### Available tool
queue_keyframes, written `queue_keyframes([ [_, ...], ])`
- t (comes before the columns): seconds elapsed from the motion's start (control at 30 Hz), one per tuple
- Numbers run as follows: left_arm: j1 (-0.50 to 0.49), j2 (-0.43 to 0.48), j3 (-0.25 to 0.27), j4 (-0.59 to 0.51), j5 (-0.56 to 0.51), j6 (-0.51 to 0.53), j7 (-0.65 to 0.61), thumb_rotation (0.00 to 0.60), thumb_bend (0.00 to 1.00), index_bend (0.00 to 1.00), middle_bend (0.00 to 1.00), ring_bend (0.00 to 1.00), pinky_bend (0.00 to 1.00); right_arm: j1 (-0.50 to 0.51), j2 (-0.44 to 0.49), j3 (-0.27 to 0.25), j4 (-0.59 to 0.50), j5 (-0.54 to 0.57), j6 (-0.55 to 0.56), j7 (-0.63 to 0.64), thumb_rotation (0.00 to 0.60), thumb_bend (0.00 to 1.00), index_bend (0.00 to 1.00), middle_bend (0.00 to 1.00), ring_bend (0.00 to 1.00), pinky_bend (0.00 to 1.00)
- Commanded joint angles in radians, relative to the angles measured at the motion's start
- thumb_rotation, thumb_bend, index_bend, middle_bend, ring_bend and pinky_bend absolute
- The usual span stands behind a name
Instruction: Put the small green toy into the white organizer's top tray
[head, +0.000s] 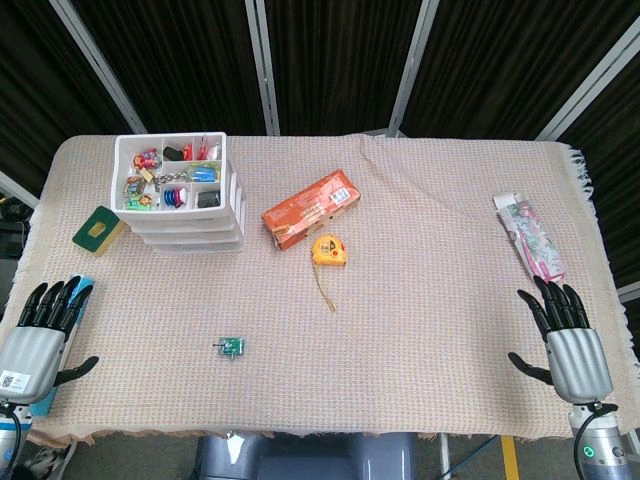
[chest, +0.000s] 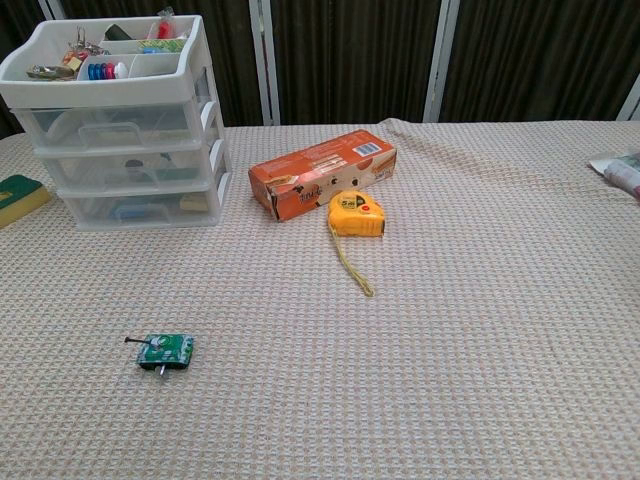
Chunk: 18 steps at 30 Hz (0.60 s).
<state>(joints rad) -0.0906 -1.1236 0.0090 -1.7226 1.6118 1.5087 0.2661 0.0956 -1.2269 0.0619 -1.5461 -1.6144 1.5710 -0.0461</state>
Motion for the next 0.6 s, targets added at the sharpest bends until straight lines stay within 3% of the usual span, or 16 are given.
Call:
queue_keyframes([
  [0.03,0.0,0.0,0.0,-0.001,-0.001,-0.001,0.002,0.6,0.0,0.0,0.0,0.0,0.0,0.0,0.001,0.0,-0.001,0.0,-0.001,0.001,0.6,0.01,0.14,0.0,0.0,0.0],
  [0.37,0.0,-0.003,0.0,-0.02,-0.017,-0.014,0.003,0.6,0.03,0.0,0.0,0.0,0.0,0.001,0.001,-0.001,-0.004,-0.001,-0.003,-0.002,0.6,0.01,0.14,0.0,0.0,0.0],
  [0.47,-0.005,-0.008,-0.006,-0.035,-0.026,-0.023,0.005,0.6,0.31,0.0,0.03,0.04,0.05,0.001,0.001,0.0,-0.004,0.0,-0.002,-0.004,0.6,0.01,0.14,0.0,0.0,0.0],
  [0.53,-0.009,-0.019,-0.02,-0.047,-0.033,-0.016,0.0,0.6,0.55,0.0,0.19,0.21,0.19,0.002,0.0,-0.001,-0.003,-0.002,-0.003,-0.004,0.6,0.01,0.14,0.0,0.0,0.0],
  [0.6,-0.013,-0.037,-0.044,-0.055,-0.043,0.002,-0.003,0.6,0.71,0.0,0.51,0.49,0.39,0.003,-0.001,-0.001,-0.002,-0.002,-0.005,-0.004,0.6,0.01,0.14,0.0,0.0,0.0],
])
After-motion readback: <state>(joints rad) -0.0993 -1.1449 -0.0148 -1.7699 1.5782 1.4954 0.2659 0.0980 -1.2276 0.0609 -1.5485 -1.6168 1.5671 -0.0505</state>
